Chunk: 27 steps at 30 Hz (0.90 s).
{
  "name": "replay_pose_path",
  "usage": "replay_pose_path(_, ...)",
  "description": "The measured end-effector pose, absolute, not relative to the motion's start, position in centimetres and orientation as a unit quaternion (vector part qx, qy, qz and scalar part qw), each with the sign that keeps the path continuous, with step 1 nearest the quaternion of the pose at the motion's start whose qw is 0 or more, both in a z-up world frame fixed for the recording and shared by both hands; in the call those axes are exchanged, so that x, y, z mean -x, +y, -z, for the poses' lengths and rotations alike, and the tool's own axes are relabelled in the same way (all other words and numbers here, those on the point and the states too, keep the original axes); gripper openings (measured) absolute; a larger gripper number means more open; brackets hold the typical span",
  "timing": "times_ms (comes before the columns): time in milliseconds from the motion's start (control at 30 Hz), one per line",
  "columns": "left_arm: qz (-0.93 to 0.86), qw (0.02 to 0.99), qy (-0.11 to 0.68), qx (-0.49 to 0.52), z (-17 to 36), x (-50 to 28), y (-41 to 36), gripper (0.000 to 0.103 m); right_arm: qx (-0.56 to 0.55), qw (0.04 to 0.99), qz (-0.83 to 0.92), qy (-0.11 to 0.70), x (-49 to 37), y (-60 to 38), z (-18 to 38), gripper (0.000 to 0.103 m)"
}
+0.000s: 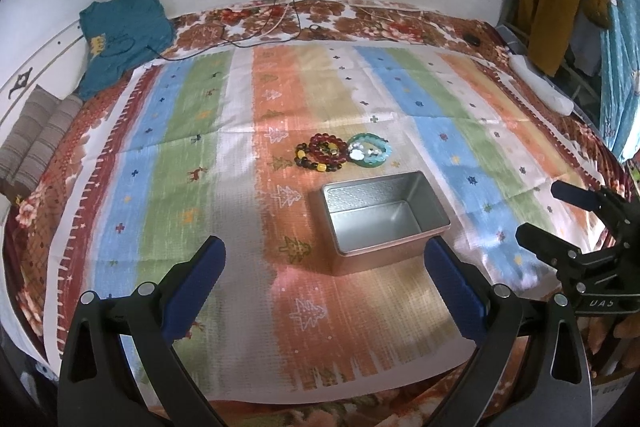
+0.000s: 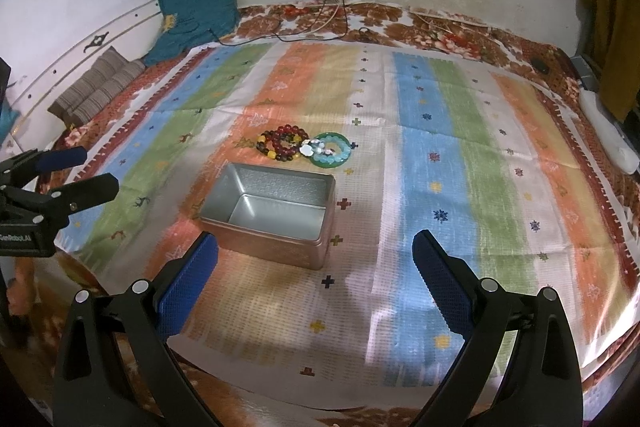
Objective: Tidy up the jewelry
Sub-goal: 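Move both grippers toward the bracelet pile beside the silver tin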
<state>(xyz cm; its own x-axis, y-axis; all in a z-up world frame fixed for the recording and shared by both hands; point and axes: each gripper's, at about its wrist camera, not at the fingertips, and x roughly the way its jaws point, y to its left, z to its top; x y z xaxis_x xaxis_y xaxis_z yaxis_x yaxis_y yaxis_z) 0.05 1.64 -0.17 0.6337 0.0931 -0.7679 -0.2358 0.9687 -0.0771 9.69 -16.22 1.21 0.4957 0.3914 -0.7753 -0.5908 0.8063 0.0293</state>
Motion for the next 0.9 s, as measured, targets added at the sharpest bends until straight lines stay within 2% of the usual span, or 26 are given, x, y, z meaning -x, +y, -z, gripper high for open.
replay_pose_path(600,-0.112,0.894,0.414,0.132,0.1,-1.4,4.2,0.097,0.116,0.856,-0.285,0.415,-10.2,-15.4,-0.8,0.099)
replay_pose_path(900,-0.12,0.895,0.415,0.113,-0.1,-3.5,4.9,0.097,0.131,0.848,-0.293,0.423,-11.4,-14.3,-0.4,0.099)
